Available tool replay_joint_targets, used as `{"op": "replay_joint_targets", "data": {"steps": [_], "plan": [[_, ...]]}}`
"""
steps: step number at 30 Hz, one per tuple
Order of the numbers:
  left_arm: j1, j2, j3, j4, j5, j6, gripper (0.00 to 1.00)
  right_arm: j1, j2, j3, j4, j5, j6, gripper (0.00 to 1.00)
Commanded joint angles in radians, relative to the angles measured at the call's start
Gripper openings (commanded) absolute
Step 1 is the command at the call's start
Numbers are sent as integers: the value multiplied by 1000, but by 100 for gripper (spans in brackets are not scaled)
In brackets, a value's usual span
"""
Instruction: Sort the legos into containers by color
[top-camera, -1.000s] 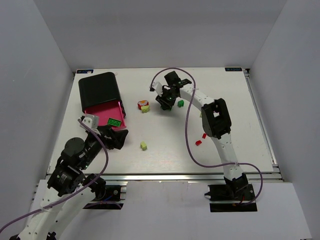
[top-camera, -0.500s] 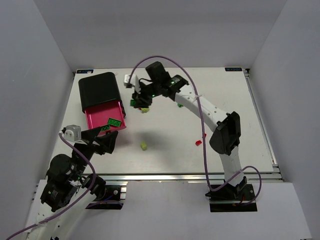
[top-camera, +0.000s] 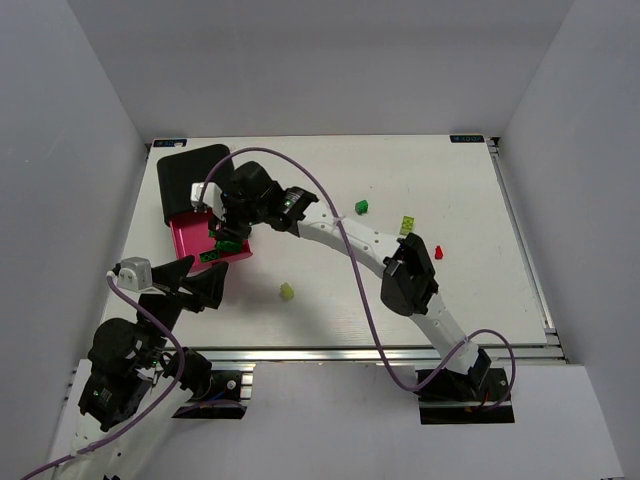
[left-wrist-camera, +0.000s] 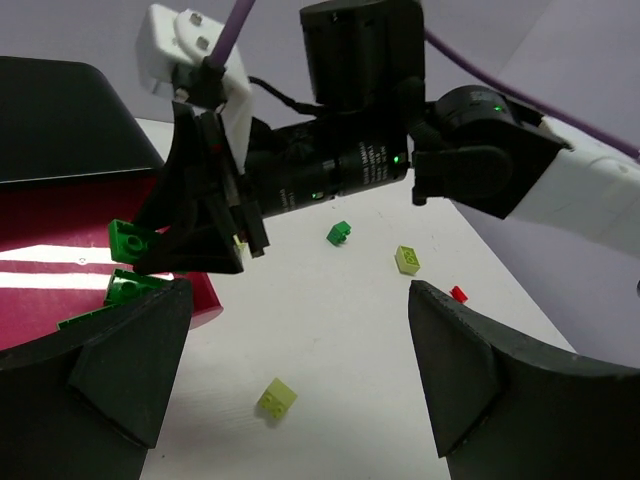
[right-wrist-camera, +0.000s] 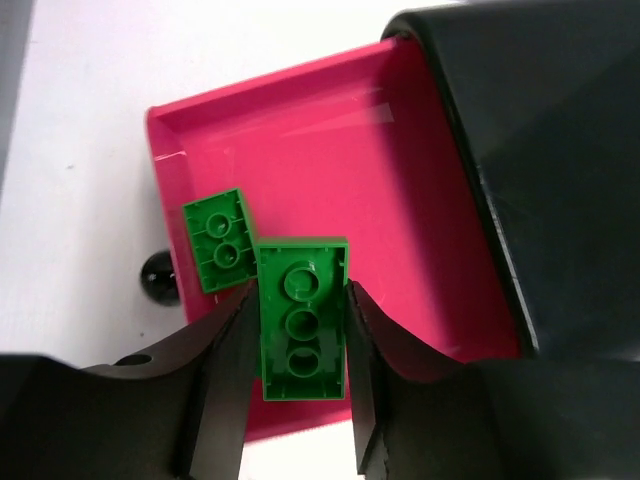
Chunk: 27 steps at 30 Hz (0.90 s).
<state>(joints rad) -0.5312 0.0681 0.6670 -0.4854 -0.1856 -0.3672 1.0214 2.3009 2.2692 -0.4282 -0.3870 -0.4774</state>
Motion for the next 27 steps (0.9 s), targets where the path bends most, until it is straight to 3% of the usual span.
{"op": "replay_joint_targets", "data": {"steps": [1, 2, 4, 11, 14, 17, 18, 19, 23, 24, 26, 27], "plan": [[7, 2, -4, 10, -14, -4, 98, 3, 11, 58, 100, 66, 36, 44], [7, 4, -4, 11, -12, -3, 98, 5, 21, 56, 101, 77, 42, 55], [7, 5, -4, 11, -11, -3, 98, 6, 29, 58, 108, 85, 46, 66], [7, 6, -4, 11, -3, -1, 98, -20, -44, 36, 105, 122, 62, 68], [7, 4, -6, 10, 0, -1, 98, -43, -113, -9, 111, 160, 97, 61], [7, 1, -4, 8, 0, -1, 98, -115, -227, -166, 173, 198, 199, 27], [7, 2, -3, 8, -2, -3, 98, -180, -274, -234, 183, 204, 256, 8], [-3, 4, -3, 8, -3, -3, 98, -202, -293, -266, 183, 204, 293, 0], [-3, 10, -7, 14, 6, -6, 87, -348, -321, -335, 64, 217, 402, 0], [-3, 16, -7, 14, 6, -6, 77, -397, -316, -342, 37, 199, 411, 14], [-3, 25, -6, 16, 15, -4, 67, -473, -299, -370, -21, 159, 416, 43], [-3, 29, -6, 16, 21, -1, 58, -484, -294, -382, -30, 154, 402, 67]]}}
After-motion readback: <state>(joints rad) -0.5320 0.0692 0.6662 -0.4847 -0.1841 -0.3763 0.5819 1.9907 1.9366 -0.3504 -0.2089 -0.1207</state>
